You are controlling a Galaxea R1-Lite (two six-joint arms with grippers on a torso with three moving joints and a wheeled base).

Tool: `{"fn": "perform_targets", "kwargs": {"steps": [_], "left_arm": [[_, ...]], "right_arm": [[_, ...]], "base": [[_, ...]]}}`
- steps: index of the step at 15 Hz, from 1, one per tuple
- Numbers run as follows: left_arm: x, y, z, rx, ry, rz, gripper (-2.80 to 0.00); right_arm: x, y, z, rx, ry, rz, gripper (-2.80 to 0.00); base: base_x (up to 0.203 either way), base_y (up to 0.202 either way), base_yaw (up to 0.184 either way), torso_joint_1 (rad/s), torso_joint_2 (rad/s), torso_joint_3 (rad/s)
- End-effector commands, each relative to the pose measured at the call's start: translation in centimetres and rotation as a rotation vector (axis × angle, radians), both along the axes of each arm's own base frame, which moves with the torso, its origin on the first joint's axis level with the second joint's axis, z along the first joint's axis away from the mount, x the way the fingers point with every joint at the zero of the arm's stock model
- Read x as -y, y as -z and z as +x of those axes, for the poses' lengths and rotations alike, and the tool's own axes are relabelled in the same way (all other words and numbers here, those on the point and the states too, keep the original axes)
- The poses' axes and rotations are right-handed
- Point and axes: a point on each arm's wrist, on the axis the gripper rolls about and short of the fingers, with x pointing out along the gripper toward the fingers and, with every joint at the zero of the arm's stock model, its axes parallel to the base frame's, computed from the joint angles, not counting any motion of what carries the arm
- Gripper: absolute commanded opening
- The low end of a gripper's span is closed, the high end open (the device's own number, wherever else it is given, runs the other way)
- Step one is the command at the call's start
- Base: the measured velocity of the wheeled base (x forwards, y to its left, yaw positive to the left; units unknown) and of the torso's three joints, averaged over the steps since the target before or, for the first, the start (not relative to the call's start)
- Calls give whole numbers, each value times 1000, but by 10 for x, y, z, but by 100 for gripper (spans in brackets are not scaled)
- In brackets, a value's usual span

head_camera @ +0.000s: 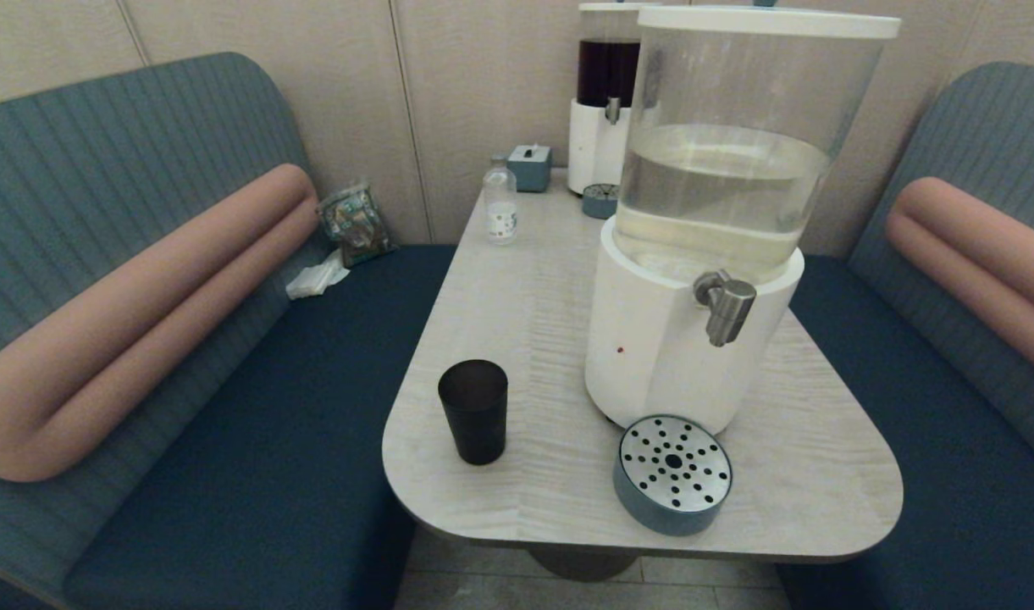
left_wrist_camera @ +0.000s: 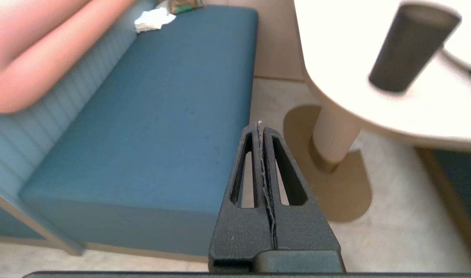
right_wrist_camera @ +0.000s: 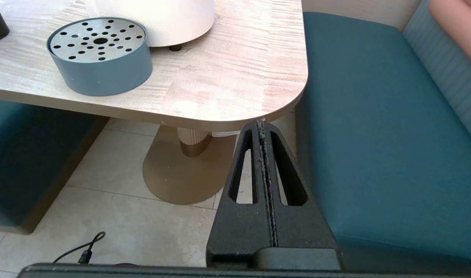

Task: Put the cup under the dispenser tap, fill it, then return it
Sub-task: Pick up the cup

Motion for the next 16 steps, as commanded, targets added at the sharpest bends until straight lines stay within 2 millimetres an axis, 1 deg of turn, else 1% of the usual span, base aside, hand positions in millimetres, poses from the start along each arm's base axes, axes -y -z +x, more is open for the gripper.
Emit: {"fn": "perform_targets", "kwargs": {"steps": [1, 2, 3, 4, 5, 7, 8, 9, 11, 13, 14, 15, 16], "left_arm": [[0, -6, -1, 10, 18, 22, -280], [1, -15, -2, 19, 33, 15, -280], [1, -34, -6, 50, 52, -7, -280], [2, -59, -10, 86, 83, -40, -280], [3, -82, -7, 78, 139, -78, -280], [5, -124, 16, 18, 289, -142, -280], [7, -138, 34, -5, 347, -158, -280], [10, -151, 56, -11, 409, -164, -280], [16, -170, 105, 28, 544, -155, -280], [21, -177, 151, 103, 696, -126, -280], [22, -174, 172, 120, 747, -110, -280], [21, -168, 187, 133, 788, -94, -280], [20, -157, 200, 131, 816, -83, 0]], "right_arm": [[0, 0, 0, 0, -1, -1, -280], [0, 0, 0, 1, -1, -1, -280], [0, 0, 0, 1, -1, -1, -280], [0, 0, 0, 1, -1, -1, -280], [0, 0, 0, 1, -1, -1, -280], [0, 0, 0, 0, -1, -1, -280], [0, 0, 0, 0, -1, -1, -280], [0, 0, 0, 0, -1, -1, -280], [0, 0, 0, 0, -1, -1, -280], [0, 0, 0, 0, -1, -1, -280], [0, 0, 0, 0, -1, -1, -280], [0, 0, 0, 1, -1, -1, -280], [0, 0, 0, 0, -1, -1, -280]], "base": [[0, 0, 0, 0, 0, 0], [0, 0, 0, 0, 0, 0], [0, 0, 0, 0, 0, 0], [0, 0, 0, 0, 0, 0], [0, 0, 0, 0, 0, 0], [0, 0, 0, 0, 0, 0], [0, 0, 0, 0, 0, 0], [0, 0, 0, 0, 0, 0], [0, 0, 0, 0, 0, 0], [0, 0, 0, 0, 0, 0], [0, 0, 0, 0, 0, 0], [0, 0, 0, 0, 0, 0], [0, 0, 0, 0, 0, 0]]}}
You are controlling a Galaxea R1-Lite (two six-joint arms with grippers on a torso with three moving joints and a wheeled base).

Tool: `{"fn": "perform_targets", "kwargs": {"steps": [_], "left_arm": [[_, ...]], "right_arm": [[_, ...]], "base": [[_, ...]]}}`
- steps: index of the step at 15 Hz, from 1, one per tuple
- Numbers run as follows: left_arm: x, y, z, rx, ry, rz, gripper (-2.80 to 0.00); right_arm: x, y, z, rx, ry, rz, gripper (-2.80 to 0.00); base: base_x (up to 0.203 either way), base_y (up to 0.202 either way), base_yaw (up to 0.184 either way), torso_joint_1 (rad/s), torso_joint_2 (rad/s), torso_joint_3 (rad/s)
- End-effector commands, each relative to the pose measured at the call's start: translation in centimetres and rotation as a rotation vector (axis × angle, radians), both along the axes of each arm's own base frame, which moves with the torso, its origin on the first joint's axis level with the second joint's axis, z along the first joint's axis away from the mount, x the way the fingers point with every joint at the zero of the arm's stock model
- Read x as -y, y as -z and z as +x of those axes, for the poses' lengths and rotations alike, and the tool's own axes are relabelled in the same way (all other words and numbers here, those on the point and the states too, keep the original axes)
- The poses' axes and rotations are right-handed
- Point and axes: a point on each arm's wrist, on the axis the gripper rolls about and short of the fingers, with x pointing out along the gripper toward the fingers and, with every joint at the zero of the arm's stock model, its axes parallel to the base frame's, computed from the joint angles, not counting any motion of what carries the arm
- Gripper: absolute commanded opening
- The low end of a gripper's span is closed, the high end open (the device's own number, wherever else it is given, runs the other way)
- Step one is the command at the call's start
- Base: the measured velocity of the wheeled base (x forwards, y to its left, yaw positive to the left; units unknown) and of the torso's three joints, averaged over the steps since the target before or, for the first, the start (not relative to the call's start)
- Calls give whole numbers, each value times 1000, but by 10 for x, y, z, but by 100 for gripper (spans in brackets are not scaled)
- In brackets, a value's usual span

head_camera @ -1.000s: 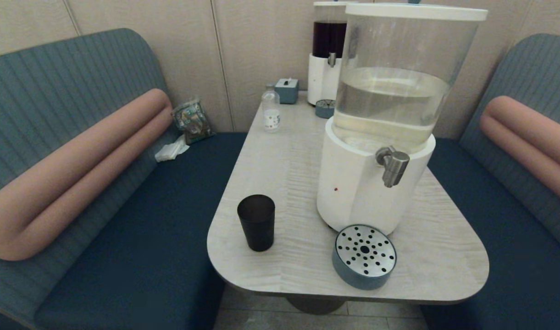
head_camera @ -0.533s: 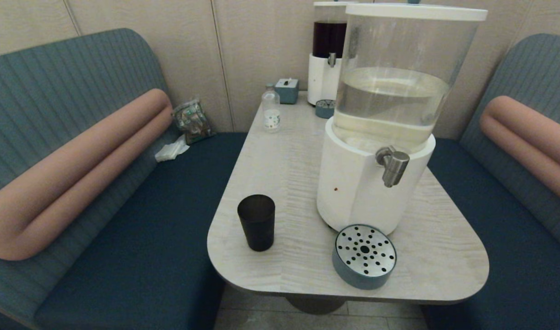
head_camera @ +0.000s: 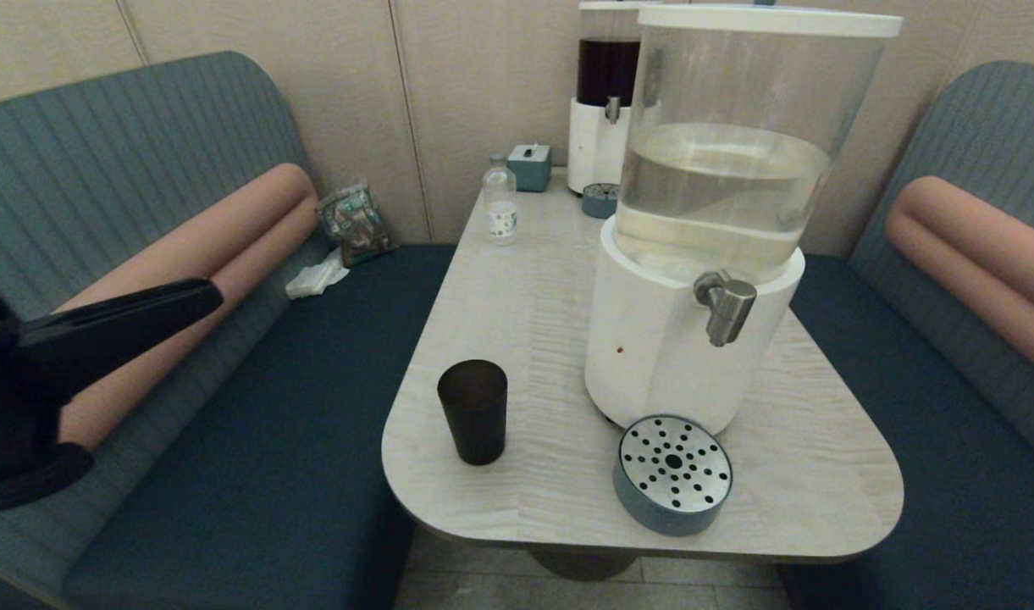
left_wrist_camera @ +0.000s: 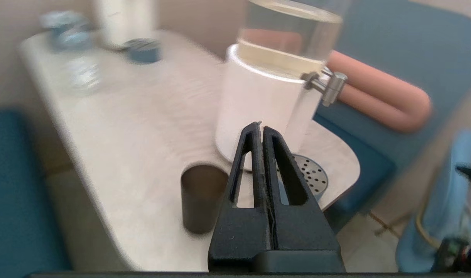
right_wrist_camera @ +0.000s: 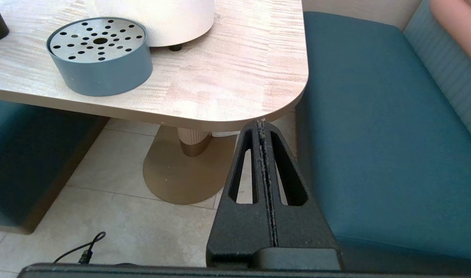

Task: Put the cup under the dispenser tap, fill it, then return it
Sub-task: Pick up the cup

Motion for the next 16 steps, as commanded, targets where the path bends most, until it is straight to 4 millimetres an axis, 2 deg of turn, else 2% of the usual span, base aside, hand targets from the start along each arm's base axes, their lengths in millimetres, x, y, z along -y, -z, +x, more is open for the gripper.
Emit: {"fn": "perform_targets", "kwargs": {"steps": [1, 5, 7, 9, 11, 14, 16], "left_arm": [[-2, 30, 52, -19, 56, 23, 0], [-24, 80, 77, -15, 75, 108, 0], [-39, 111, 94, -7, 66, 192, 0], [-54, 141, 102, 6, 79, 273, 0], [-60, 155, 109, -7, 111, 281, 0], [-67, 171, 134, -21, 121, 280, 0], [-62, 180, 142, -39, 152, 273, 0]], "right_arm": [[0, 0, 0, -1, -1, -1, -280], [0, 0, 0, -1, -1, -1, -280], [0, 0, 0, -1, -1, -1, -280], [0, 0, 0, -1, -1, -1, -280], [0, 0, 0, -1, -1, -1, -280], [0, 0, 0, -1, -1, -1, -280], [0, 0, 0, 0, -1, -1, -280]], "base": [[0, 0, 0, 0, 0, 0], [0, 0, 0, 0, 0, 0], [0, 0, 0, 0, 0, 0], [0, 0, 0, 0, 0, 0], [0, 0, 0, 0, 0, 0], [0, 0, 0, 0, 0, 0], [0, 0, 0, 0, 0, 0]]}}
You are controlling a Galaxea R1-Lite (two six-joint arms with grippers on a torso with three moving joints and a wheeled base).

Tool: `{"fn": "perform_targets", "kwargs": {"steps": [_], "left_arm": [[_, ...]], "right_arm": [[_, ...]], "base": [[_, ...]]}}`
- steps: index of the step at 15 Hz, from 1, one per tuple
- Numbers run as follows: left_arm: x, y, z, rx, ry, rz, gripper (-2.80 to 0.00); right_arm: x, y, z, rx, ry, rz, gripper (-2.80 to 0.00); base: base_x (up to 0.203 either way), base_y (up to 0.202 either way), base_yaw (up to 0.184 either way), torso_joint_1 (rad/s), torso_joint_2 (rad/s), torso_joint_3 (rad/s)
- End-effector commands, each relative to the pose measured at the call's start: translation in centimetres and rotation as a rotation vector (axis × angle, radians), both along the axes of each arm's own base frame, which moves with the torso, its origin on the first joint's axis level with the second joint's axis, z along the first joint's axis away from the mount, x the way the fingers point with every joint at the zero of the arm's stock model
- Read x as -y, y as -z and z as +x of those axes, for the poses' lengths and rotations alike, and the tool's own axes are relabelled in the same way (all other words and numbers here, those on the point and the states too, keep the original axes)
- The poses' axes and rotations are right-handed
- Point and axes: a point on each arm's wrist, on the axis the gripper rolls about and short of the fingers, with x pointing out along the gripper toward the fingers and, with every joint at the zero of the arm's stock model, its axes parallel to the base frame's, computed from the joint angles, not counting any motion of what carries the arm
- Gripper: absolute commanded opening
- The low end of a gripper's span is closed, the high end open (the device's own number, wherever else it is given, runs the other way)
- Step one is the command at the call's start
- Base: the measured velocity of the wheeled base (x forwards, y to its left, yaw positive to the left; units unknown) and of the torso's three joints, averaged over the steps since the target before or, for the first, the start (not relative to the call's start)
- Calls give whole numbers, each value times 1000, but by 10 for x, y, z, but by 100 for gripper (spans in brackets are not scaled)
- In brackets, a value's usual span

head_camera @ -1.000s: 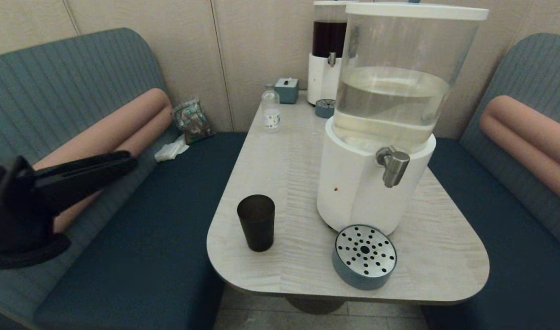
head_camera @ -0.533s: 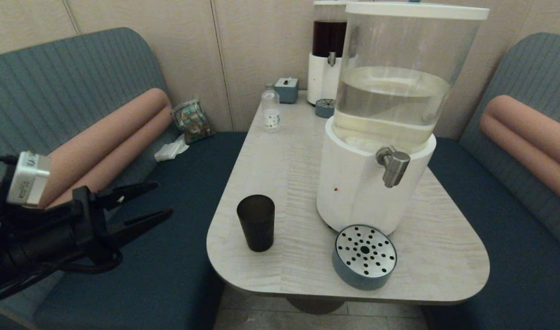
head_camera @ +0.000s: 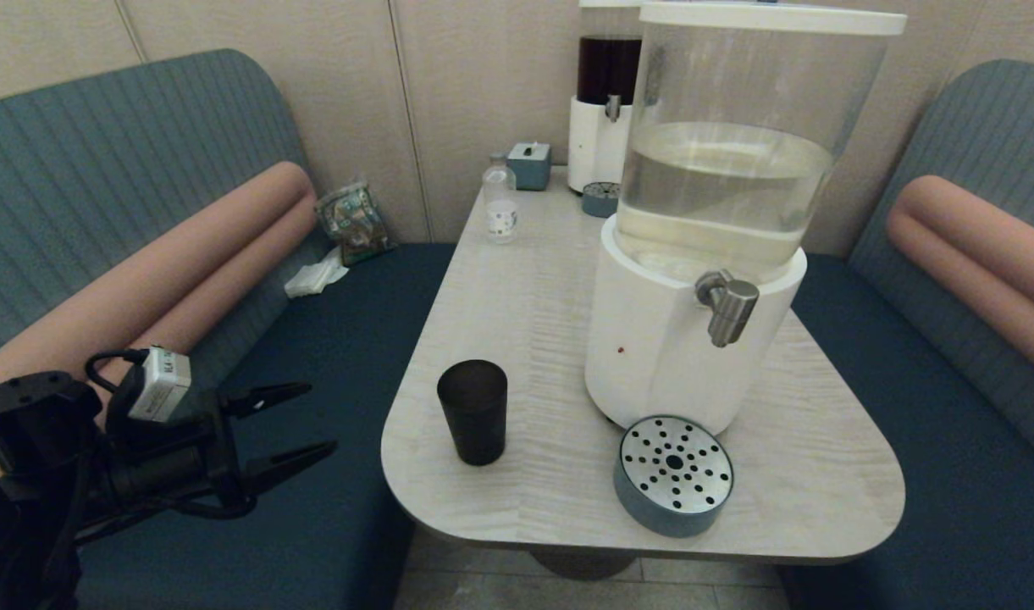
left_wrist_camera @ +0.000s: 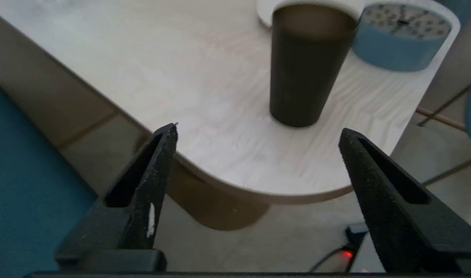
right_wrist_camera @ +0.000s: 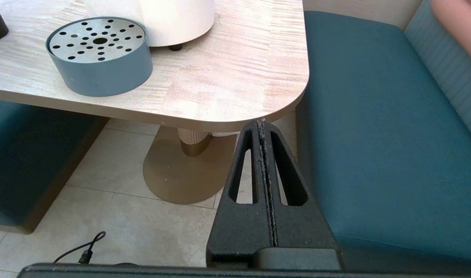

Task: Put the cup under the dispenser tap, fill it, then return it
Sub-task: Pick up the cup

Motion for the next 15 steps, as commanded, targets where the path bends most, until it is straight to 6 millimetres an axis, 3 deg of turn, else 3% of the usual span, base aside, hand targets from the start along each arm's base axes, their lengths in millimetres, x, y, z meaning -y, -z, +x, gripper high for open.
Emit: {"fn": "perform_targets", "kwargs": {"steps": [1, 6, 15], "left_arm": [[8, 16, 11, -44, 44, -12, 0], [38, 29, 26, -76, 155, -17, 0], [66, 47, 71, -70, 187, -26, 0]], "right_arm": [[0, 0, 0, -1, -1, -1, -280], [0, 0, 0, 0, -1, -1, -280], [0, 0, 0, -1, -1, -1, -280]], "base": [[0, 0, 0, 0, 0, 0], [0, 0, 0, 0, 0, 0], [0, 0, 0, 0, 0, 0]]}}
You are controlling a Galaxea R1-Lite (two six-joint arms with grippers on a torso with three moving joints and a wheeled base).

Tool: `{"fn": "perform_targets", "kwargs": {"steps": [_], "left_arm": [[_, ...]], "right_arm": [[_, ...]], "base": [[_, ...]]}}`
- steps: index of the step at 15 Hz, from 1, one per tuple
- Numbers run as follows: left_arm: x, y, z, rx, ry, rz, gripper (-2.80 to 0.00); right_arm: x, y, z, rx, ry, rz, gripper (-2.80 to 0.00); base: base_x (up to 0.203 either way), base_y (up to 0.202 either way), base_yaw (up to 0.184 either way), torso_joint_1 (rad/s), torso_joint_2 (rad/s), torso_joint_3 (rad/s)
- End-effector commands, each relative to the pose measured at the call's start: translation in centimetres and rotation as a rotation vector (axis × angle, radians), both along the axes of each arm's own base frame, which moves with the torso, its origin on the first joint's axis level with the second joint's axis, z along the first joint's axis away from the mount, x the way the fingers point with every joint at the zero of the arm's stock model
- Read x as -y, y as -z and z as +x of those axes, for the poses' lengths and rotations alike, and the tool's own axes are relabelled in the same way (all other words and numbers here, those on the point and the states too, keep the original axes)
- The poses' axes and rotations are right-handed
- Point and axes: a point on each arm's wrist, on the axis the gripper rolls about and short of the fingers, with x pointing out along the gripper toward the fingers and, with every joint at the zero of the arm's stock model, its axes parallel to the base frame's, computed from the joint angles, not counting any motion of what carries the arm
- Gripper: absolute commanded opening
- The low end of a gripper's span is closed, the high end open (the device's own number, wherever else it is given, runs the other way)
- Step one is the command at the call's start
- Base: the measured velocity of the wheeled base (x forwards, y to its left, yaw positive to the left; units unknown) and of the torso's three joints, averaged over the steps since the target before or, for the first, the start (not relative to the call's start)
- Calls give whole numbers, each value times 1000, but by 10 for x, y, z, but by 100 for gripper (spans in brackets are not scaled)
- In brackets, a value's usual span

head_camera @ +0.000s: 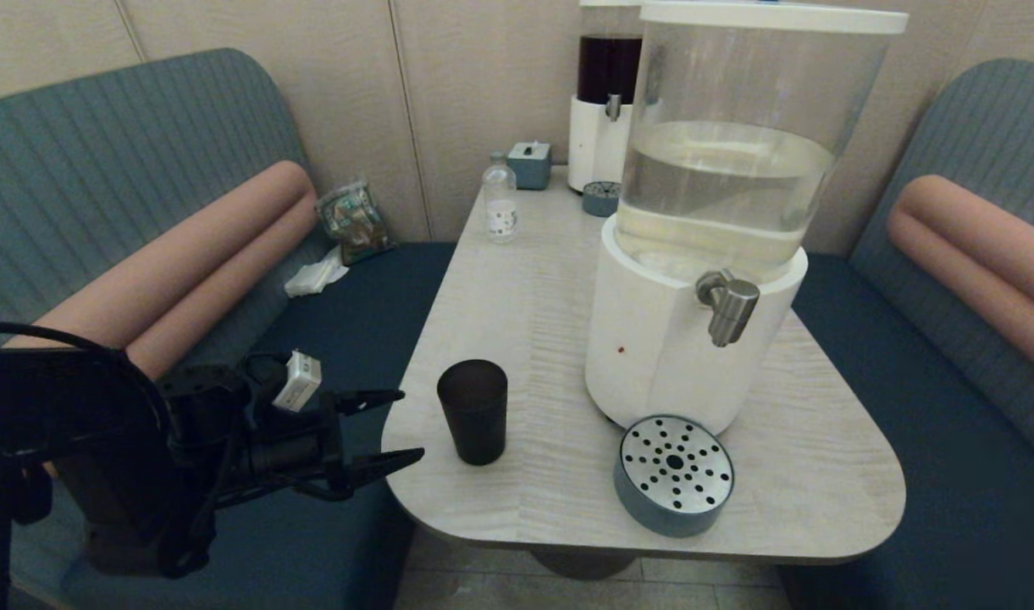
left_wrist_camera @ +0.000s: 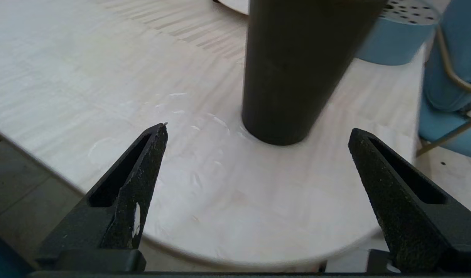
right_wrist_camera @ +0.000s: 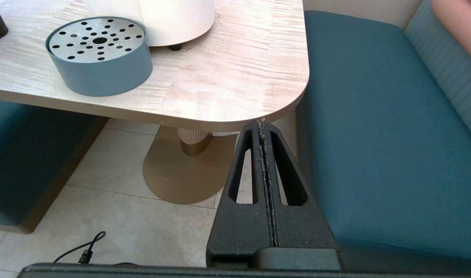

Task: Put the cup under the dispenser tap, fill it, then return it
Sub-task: Pick up the cup

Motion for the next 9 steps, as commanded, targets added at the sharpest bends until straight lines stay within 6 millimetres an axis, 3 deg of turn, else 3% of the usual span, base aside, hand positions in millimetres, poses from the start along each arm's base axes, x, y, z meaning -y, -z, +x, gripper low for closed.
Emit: {"fn": "perform_targets", "kwargs": {"steps": [1, 9], "left_arm": [[7, 4, 7, 10, 4, 2, 0], [49, 1, 12, 15, 26, -3, 0]], "right_arm": [[0, 0, 0, -1, -1, -1, -280], [0, 0, 0, -1, -1, -1, -280]], "base": [[0, 0, 0, 0, 0, 0], [0, 0, 0, 0, 0, 0]]}}
